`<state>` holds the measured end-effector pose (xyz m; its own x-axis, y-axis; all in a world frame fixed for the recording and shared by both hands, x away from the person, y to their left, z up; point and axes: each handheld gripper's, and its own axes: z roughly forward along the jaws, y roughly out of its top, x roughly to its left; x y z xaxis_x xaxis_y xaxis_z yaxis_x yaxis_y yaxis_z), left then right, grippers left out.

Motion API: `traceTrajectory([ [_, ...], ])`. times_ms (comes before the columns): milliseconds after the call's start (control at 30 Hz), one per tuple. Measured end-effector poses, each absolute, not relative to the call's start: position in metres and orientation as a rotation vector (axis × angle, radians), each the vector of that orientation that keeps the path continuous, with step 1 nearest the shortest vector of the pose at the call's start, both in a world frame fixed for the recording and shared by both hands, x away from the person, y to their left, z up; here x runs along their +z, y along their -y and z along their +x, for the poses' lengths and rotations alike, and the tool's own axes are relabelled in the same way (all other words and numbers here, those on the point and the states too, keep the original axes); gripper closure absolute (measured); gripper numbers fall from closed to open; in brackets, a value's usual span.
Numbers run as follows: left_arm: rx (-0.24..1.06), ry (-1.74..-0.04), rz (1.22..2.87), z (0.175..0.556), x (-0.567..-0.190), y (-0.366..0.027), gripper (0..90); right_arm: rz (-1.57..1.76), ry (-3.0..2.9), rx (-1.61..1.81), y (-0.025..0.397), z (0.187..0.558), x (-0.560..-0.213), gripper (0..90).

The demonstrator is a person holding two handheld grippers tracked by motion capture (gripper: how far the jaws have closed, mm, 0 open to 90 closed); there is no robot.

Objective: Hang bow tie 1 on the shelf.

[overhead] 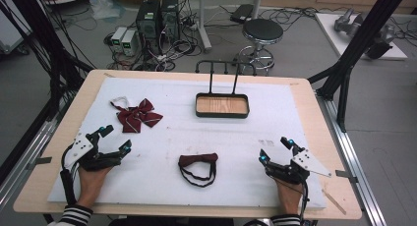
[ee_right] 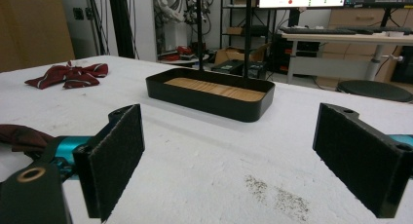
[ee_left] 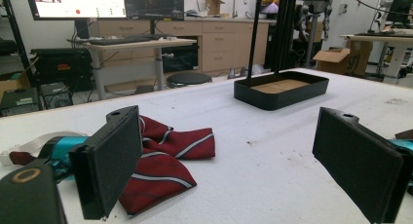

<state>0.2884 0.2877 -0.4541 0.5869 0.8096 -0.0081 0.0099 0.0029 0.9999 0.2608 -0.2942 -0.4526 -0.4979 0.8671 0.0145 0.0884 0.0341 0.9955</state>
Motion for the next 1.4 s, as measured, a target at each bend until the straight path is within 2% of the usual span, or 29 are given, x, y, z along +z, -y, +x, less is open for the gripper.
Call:
traceTrajectory([
  [933, 0.733, -0.758, 1.449, 0.292, -0.451, -0.290, 11.3, 1.010, -1.653, 1.539, 0.296, 0.262, -0.452, 10.8],
  [1400, 0.759, -0.781, 1.544, 0.320, -0.408, -0.300, 12.4, 0.996, -1.659, 1.524, 0.295, 0.262, -0.452, 10.8],
])
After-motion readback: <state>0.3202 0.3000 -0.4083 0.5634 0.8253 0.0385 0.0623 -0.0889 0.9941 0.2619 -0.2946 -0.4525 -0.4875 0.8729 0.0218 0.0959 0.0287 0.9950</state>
